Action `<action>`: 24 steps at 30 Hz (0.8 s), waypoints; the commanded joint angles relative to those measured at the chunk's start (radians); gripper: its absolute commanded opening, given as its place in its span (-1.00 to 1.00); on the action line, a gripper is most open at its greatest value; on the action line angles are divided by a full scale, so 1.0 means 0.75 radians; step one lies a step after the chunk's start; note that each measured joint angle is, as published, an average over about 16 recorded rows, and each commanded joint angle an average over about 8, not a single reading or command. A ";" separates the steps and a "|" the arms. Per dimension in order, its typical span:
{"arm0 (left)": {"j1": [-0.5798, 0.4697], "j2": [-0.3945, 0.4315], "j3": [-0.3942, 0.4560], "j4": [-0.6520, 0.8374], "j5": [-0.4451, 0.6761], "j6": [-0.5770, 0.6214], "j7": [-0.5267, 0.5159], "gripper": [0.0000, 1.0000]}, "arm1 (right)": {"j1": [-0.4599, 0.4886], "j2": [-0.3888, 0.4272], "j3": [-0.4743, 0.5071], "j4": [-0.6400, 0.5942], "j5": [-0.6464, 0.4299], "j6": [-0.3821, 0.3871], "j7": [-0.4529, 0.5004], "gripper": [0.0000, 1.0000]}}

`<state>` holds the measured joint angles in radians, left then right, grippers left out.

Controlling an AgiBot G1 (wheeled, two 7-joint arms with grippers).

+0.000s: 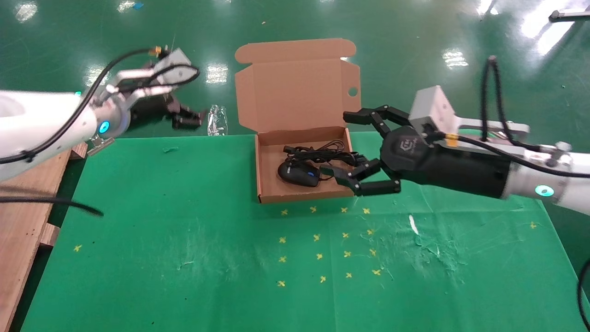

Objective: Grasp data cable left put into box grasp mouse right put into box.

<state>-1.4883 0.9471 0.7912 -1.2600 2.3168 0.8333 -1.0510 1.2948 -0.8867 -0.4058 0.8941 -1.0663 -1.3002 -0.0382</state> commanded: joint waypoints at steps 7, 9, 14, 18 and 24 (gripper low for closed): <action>0.081 -0.066 -0.100 -0.005 -0.310 0.129 0.169 1.00 | -0.104 0.131 0.060 0.185 0.159 -0.093 0.107 1.00; 0.102 -0.083 -0.126 -0.006 -0.390 0.163 0.212 1.00 | -0.131 0.164 0.075 0.232 0.199 -0.116 0.134 1.00; 0.153 -0.124 -0.189 -0.009 -0.586 0.245 0.319 1.00 | -0.196 0.245 0.112 0.347 0.299 -0.174 0.201 1.00; 0.194 -0.158 -0.240 -0.011 -0.744 0.311 0.405 1.00 | -0.248 0.311 0.142 0.440 0.379 -0.220 0.255 1.00; 0.256 -0.208 -0.316 -0.015 -0.981 0.409 0.534 1.00 | -0.292 0.366 0.167 0.517 0.446 -0.260 0.299 1.00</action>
<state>-1.2965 0.7914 0.5542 -1.2712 1.5818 1.1402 -0.6510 1.0839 -0.6226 -0.2852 1.2676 -0.7443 -1.4877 0.1780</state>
